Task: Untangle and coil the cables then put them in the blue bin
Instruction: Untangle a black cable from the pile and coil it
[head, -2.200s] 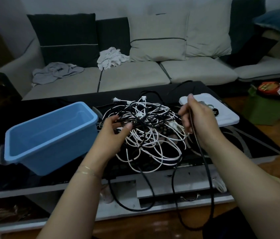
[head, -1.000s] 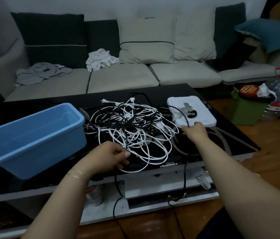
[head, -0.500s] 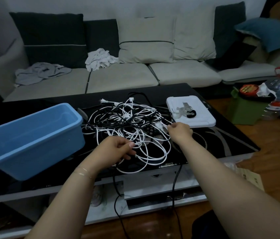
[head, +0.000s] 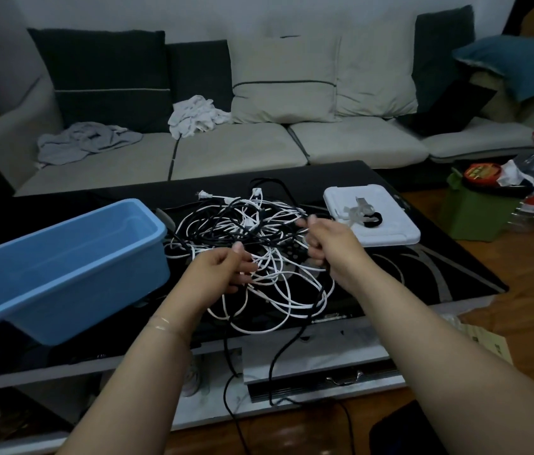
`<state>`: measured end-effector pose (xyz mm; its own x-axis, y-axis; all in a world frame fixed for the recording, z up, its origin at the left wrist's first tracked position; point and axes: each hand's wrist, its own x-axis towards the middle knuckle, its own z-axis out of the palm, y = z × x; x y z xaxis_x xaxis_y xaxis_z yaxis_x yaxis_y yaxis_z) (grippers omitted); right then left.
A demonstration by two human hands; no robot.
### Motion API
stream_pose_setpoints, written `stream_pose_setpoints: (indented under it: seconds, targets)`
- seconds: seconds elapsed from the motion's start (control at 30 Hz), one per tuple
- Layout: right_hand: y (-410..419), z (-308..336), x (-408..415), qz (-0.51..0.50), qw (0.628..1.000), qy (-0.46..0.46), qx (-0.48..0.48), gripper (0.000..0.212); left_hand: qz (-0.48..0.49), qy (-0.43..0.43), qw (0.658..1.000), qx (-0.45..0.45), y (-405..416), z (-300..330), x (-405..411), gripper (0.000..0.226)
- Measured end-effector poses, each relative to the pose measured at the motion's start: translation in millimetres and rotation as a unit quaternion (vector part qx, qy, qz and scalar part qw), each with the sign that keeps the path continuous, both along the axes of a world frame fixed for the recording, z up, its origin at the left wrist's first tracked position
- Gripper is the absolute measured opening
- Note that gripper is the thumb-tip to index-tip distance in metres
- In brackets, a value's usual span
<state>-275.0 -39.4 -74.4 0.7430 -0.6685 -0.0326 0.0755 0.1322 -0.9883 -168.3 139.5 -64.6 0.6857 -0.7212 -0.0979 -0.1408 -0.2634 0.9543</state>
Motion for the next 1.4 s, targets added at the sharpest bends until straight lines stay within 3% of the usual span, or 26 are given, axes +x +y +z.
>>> stream_pose_setpoints:
  seconds: [0.1,0.17,0.23,0.3,0.4,0.43,0.47,0.57,0.63,0.7,0.77,0.83,0.9,0.97,1.03,1.07,1.13,1.2,1.27,1.33,1.4]
  targets:
    - [34.2,11.6,-12.2,0.208,0.97,-0.001,-0.125,0.014,-0.001,0.145,0.989,-0.042,1.4,5.1,6.0,0.054]
    - [56.2,13.2,-19.8,0.373,0.908,0.064,-0.179,0.014,-0.018,0.284,0.953,-0.101,1.9,9.0,9.0,0.065]
    - [71.5,9.5,-23.8,0.492,0.835,0.152,-0.194,0.012,-0.028,0.364,0.918,-0.159,2.7,12.3,10.9,0.069]
    - [78.7,5.5,-25.3,0.559,0.779,0.222,-0.177,0.021,-0.013,0.387,0.898,-0.209,4.5,13.4,13.3,0.062]
    - [77.3,4.1,-27.5,0.625,0.696,0.29,-0.201,0.028,0.02,0.362,0.896,-0.256,8.6,14.3,16.9,0.043]
    - [75.7,3.4,-26.8,0.616,0.7,0.296,-0.207,0.029,0.014,0.349,0.9,-0.259,9.6,15.6,16.2,0.038]
    - [76.1,3.0,-25.1,0.582,0.73,0.292,-0.205,0.031,0.003,0.326,0.911,-0.253,10.8,17.1,14.3,0.035]
    - [75.2,6.1,-14.8,0.356,0.91,0.19,-0.094,0.038,-0.062,0.204,0.962,-0.172,14.0,18.9,2.6,0.028]
    - [66.9,10.9,-8.6,0.223,0.972,0.061,0.027,0.042,-0.147,0.125,0.977,-0.091,16.1,17.6,-7.5,0.028]
    - [57.9,17.3,-6.6,0.171,0.972,-0.041,0.153,0.049,-0.242,0.056,0.969,0.006,16.2,14.1,-16.2,0.027]
    - [52.5,23.6,-7.9,0.148,0.957,-0.088,0.234,0.053,-0.306,-0.021,0.947,0.094,15.1,10.3,-21.5,0.024]
    - [49.4,26.0,-10.5,0.138,0.959,-0.073,0.236,0.044,-0.329,-0.086,0.93,0.137,13.0,6.1,-23.1,0.021]
    - [50.3,27.5,-12.5,0.164,0.964,-0.035,0.205,0.034,-0.297,-0.099,0.939,0.145,11.8,3.7,-23.1,0.019]
    - [54.2,26.8,-14.2,0.205,0.959,-0.022,0.195,0.037,-0.224,-0.016,0.969,0.106,9.7,5.8,-22.3,0.026]
    - [58.1,25.6,-16.4,0.252,0.954,-0.005,0.162,0.034,-0.137,0.123,0.983,0.017,8.0,12.0,-17.3,0.036]
    - [59.9,25.1,-19.1,0.292,0.948,0.014,0.127,0.031,-0.099,0.223,0.969,-0.047,7.2,14.7,-12.7,0.038]
    - [62.3,26.3,-27.2,0.41,0.908,0.079,0.04,0.029,-0.043,0.399,0.903,-0.152,6.6,18.6,-4.7,0.044]
    - [63.6,24.2,-35.0,0.508,0.842,0.175,-0.057,0.028,-0.009,0.442,0.881,-0.171,6.6,18.1,-2.2,0.049]
    - [68.7,20.4,-33.6,0.486,0.82,0.278,-0.118,0.027,0.006,0.41,0.899,-0.155,6.0,15.6,-3.0,0.037]
    - [68.4,14.9,-25.3,0.343,0.88,0.317,-0.085,0.035,-0.026,0.364,0.921,-0.138,7.2,16.8,-5.1,0.022]
    - [55.9,15.0,-18.3,0.184,0.958,0.21,0.063,0.041,-0.117,0.308,0.939,-0.102,10.3,19.6,-10.6,0.018]
